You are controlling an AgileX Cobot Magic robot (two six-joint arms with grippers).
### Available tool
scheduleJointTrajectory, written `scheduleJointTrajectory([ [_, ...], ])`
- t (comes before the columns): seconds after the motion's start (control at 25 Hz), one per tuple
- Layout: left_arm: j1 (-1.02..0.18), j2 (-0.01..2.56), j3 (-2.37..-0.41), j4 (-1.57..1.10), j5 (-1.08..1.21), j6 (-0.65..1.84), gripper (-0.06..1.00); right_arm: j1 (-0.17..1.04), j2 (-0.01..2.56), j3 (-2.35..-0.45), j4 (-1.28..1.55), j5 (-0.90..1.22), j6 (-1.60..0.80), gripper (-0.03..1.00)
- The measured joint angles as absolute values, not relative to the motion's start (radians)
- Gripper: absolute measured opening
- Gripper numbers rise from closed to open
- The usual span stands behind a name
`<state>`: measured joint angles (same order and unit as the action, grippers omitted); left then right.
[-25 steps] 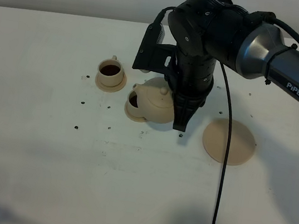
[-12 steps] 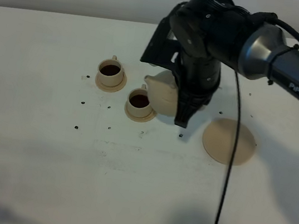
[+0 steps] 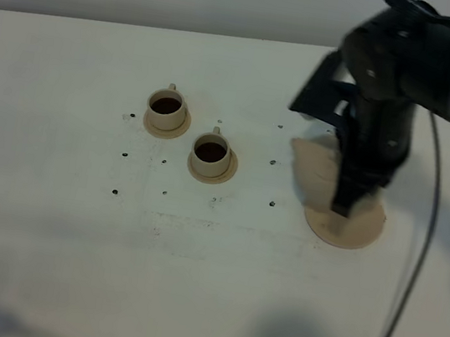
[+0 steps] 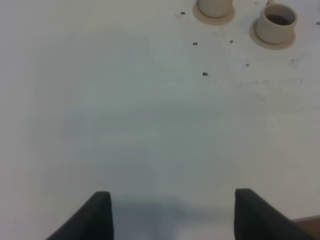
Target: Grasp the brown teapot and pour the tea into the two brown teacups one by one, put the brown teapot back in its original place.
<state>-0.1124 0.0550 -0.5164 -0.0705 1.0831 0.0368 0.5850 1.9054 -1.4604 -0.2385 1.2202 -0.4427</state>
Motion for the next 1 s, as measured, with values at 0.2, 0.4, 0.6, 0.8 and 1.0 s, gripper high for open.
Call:
scheduleJointTrajectory([
  [0.2,-0.112,0.055,-0.516,-0.071,1.083,0.037,0.50,0.552,1.862,-1.312,-0.239,1.117,-0.419,0.10],
  [0.4,-0.112,0.055,-0.516,-0.071,1.083,0.037,0.50,0.548,1.861,-1.249,-0.239,1.020,-0.407,0.10],
  [0.6,-0.112,0.055,-0.516,-0.071,1.083,0.037,0.50,0.548,1.861,-1.246,-0.244,0.975,-0.400,0.10],
  [0.8,-0.112,0.055,-0.516,-0.071,1.083,0.037,0.50,0.535,1.908,-1.246,-0.265,0.973,-0.393,0.10],
  [1.0,-0.112,0.055,-0.516,-0.071,1.083,0.037,0.50,0.525,1.929,-1.246,-0.271,0.966,-0.393,0.10],
])
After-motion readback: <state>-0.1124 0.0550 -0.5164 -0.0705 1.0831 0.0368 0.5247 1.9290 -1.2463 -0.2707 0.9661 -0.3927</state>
